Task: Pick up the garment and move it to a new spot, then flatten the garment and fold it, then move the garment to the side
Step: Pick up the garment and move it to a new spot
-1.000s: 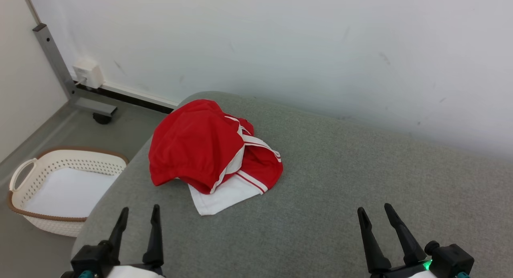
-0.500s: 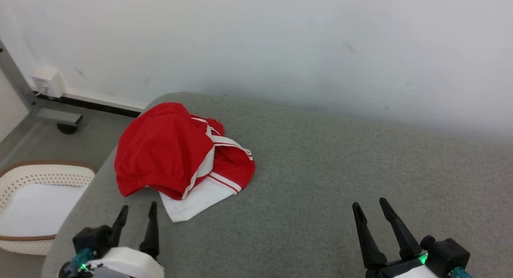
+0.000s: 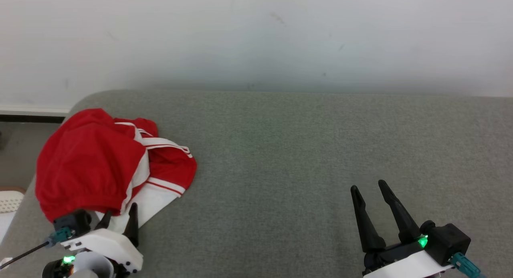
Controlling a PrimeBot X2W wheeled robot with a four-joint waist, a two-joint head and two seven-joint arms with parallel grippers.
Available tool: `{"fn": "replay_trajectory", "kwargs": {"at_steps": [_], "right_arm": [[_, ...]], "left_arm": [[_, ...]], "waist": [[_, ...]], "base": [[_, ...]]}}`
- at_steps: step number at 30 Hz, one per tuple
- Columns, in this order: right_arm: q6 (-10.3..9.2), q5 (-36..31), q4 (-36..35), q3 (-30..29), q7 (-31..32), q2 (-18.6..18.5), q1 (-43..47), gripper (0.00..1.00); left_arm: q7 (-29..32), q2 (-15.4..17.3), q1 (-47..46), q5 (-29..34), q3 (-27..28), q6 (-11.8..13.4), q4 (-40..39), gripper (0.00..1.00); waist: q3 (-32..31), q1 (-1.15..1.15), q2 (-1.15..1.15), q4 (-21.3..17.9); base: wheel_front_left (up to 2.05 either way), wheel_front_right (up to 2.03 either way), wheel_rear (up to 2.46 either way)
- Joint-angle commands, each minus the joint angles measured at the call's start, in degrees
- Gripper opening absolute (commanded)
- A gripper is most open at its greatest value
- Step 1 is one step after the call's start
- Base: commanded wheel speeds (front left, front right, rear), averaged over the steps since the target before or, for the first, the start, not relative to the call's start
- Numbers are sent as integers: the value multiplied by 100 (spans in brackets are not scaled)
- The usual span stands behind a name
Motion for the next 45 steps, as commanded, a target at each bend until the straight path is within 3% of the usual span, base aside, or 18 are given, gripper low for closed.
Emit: {"fn": "replay_trajectory", "kwargs": {"at_steps": [1,10,11,12,13,14,29,38,45], "right_arm": [[-10,-53,-7,-1,5,-27,-83,100],[-10,-78,-20,64,5,-27,-237,100],[-10,-79,-25,74,5,-26,-254,100],[-10,-79,-22,67,5,-25,-263,100],[-10,-81,-22,48,5,-27,-256,100],[-10,-75,-27,31,5,-27,-241,100],[-10,50,56,63,5,-26,-3,100],[-10,131,46,10,5,-26,123,100],[-10,375,-36,-1,5,-26,141,100]], "left_arm": [[-9,60,-85,-71,7,-11,78,100],[-219,457,-633,-498,161,-10,1112,100],[-282,510,-683,-502,180,-10,1203,96],[-337,540,-728,-515,190,-10,1282,46],[-389,552,-771,-530,188,-11,1351,7],[-436,561,-795,-528,169,-11,1405,0],[-708,639,-839,-598,-464,-12,1471,0],[-442,1182,-1480,-192,-1281,-12,822,0],[189,1452,-2088,-66,-1870,-12,-131,0]], "waist": [[173,-1,0,-246],[425,-1,0,-834],[443,-1,0,-877],[451,-1,0,-910],[455,-1,0,-930],[456,-1,0,-943],[-8,-1,0,-546],[-368,-1,0,-329],[-468,-1,0,-491]], "base": [[0,0,0],[0,0,0],[0,0,0],[0,0,0],[0,0,0],[0,0,0],[0,0,0],[0,0,0],[0,0,0]]}}
